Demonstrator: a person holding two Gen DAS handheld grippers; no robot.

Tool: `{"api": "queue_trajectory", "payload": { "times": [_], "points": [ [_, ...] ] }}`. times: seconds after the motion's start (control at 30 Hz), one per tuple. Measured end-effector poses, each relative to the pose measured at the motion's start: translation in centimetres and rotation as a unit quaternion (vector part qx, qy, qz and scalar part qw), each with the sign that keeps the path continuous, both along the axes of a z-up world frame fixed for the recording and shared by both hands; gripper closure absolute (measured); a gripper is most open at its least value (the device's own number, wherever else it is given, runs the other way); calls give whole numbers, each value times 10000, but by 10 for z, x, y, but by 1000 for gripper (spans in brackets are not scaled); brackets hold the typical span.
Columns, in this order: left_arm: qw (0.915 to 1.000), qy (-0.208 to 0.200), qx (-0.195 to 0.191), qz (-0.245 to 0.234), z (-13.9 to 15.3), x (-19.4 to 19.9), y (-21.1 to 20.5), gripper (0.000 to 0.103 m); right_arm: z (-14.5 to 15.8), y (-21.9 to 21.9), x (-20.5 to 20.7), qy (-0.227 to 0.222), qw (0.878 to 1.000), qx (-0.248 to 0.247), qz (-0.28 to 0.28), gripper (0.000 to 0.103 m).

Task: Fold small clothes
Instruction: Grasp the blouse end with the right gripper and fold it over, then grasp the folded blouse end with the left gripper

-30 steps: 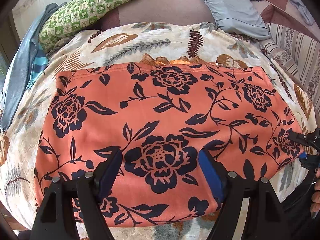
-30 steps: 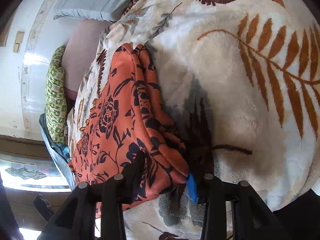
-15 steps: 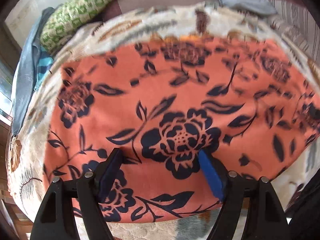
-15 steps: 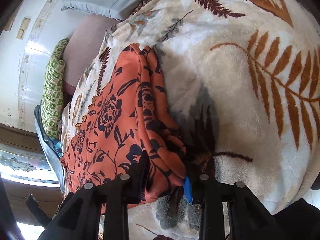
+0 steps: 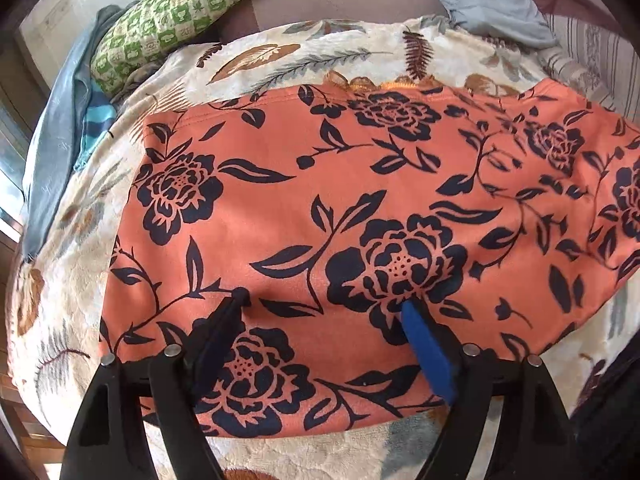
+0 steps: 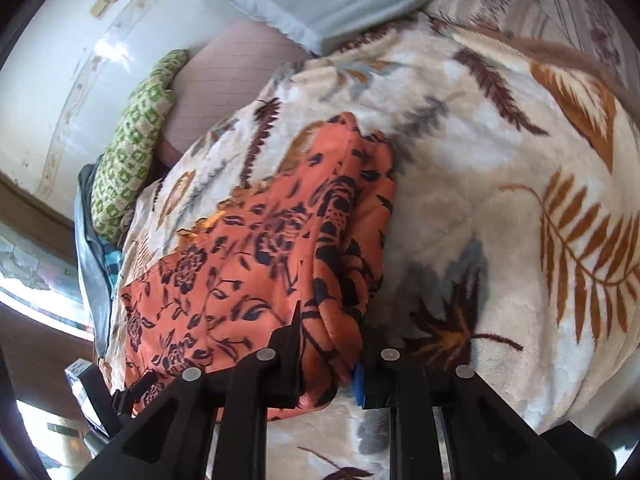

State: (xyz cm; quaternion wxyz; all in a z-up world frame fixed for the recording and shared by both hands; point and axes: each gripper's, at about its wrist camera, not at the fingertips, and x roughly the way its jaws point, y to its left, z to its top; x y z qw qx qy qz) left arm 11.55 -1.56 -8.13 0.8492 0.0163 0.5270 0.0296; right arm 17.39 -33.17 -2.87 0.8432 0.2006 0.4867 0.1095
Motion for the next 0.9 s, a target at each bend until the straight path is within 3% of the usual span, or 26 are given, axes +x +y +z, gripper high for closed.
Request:
{"api": "queue_trajectory", "payload": {
  "times": [0.13, 0.3, 0.47, 0.57, 0.63, 0.67, 0.7, 0.77, 0.8, 0.9],
  "points": [
    [9950, -563, -612, 556, 39, -27, 47, 22, 46, 67, -15, -600, 9958, -139, 681, 84],
    [9777, -1119, -840, 1568, 75, -76, 126, 22, 68, 176, -36, -960, 9803, -99, 1723, 84],
    [9602, -1281, -682, 2386, 82, -116, 197, 22, 30, 283, -62, -751, 9599, -177, 2696, 84],
    [9569, -1154, -590, 2598, 71, -125, 216, 22, -34, 338, -69, -123, 9475, -439, 3166, 79],
    [9576, -1030, -709, 2596, 67, -130, 221, 22, -71, 352, -71, 146, 9417, -585, 3309, 72],
    [9585, -1044, -724, 2553, 68, -134, 220, 22, -70, 349, -74, 25, 9443, -363, 3272, 67],
    [9591, -1094, -726, 2509, 69, -135, 217, 22, -65, 343, -76, -15, 9427, -28, 3336, 45],
    [9604, -1140, -866, 2391, 71, -128, 211, 22, -53, 335, -76, 67, 9339, 444, 3548, 27],
    [9608, -1175, -1009, 2299, 72, -123, 208, 22, -45, 329, -75, -13, 9323, 543, 3576, 27],
    [9610, -1199, -1477, 2009, 75, -111, 194, 22, -30, 293, -68, -174, 9455, 845, 3138, 27]
  ]
}}
